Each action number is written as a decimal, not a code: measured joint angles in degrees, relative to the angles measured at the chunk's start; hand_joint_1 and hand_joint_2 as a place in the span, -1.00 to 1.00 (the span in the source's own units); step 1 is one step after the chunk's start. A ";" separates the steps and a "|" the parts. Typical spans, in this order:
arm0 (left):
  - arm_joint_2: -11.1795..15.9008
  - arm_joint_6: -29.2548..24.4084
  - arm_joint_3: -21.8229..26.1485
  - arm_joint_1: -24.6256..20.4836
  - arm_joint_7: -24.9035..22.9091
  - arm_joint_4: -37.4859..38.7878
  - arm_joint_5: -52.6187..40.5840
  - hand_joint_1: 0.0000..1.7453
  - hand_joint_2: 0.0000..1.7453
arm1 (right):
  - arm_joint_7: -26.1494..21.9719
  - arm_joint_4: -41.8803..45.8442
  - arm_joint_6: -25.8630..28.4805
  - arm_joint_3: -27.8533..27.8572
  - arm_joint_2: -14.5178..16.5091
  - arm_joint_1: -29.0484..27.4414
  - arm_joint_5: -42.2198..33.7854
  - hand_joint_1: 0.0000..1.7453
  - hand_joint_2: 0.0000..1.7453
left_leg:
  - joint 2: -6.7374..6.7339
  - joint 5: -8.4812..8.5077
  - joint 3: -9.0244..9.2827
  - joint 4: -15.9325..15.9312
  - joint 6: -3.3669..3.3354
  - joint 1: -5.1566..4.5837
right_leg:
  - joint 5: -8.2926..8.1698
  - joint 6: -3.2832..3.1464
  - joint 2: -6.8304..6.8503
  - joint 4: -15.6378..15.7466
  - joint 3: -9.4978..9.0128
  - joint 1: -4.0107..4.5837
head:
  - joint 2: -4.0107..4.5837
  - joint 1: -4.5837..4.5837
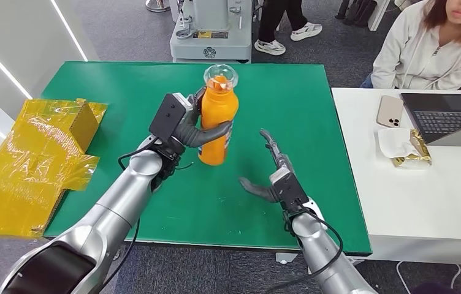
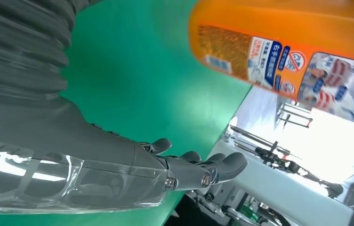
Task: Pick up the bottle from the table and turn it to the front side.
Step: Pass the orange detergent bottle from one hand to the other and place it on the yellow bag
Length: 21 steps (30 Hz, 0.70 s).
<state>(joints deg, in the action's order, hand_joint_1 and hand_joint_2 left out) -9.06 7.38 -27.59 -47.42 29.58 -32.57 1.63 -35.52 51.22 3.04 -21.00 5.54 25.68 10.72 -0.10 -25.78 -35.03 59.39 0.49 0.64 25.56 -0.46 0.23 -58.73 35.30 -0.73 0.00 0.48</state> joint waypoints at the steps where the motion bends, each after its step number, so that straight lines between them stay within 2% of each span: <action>1: 0.43 -0.08 0.15 0.00 0.11 -0.01 -0.26 1.00 1.00 | 0.02 0.95 -0.13 0.00 -0.21 -0.56 -0.01 -1.00 1.00 | 0.00 0.00 0.00 0.00 0.00 0.00 | 0.00 0.00 0.00 0.00 0.00 0.00 | 0.00 0.00; 4: 1.33 -1.10 0.44 0.00 0.38 -0.10 -1.78 1.00 1.00 | 0.08 3.60 -0.49 -0.01 -0.65 -1.95 -0.19 -1.00 1.00 | 0.00 0.00 -0.01 0.00 0.00 0.00 | 0.00 0.00 0.00 0.00 0.00 0.01 | 0.00 0.00; 7: 2.50 -4.33 0.51 0.01 0.85 -0.44 -6.69 1.00 1.00 | 0.64 8.22 -1.03 -0.11 -1.09 -4.35 -0.55 -1.00 1.00 | 0.00 0.00 -0.01 0.00 0.00 -0.01 | 0.00 0.01 0.00 0.00 -0.01 0.00 | 0.00 0.00; 12: 5.17 -13.95 0.41 0.00 1.69 -0.50 -19.28 1.00 1.00 | 2.04 17.94 -1.40 -1.44 -2.31 -9.25 2.37 -1.00 1.00 | -0.01 -0.01 -0.01 0.00 0.00 0.00 | 0.01 0.01 -0.01 0.00 0.01 0.00 | 0.00 0.01; 16: 6.94 -17.93 0.21 -0.12 1.57 -0.48 -24.63 1.00 1.00 | 2.48 23.56 -0.89 -2.68 -3.30 -11.81 4.21 -1.00 1.00 | -0.01 0.00 -0.01 -0.01 0.00 0.00 | 0.02 0.01 0.00 0.00 0.02 0.01 | 0.00 0.00; 21: 9.49 -28.01 -2.97 -3.49 -2.24 0.31 -39.81 1.00 1.00 | 2.56 28.39 0.40 -3.88 -4.74 -13.63 5.52 -1.00 1.00 | -0.02 0.01 -0.01 0.00 0.01 0.00 | 0.00 0.00 -0.01 0.00 0.01 0.01 | 0.00 0.01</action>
<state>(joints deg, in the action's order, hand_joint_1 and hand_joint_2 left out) 0.43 -20.63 -30.56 -50.91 27.34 -32.27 -38.19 -32.97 79.61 3.44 -24.89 0.79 12.05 16.24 -0.12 -25.77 -35.04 59.39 0.50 0.65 25.56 -0.46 0.21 -58.73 35.31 -0.72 0.00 0.49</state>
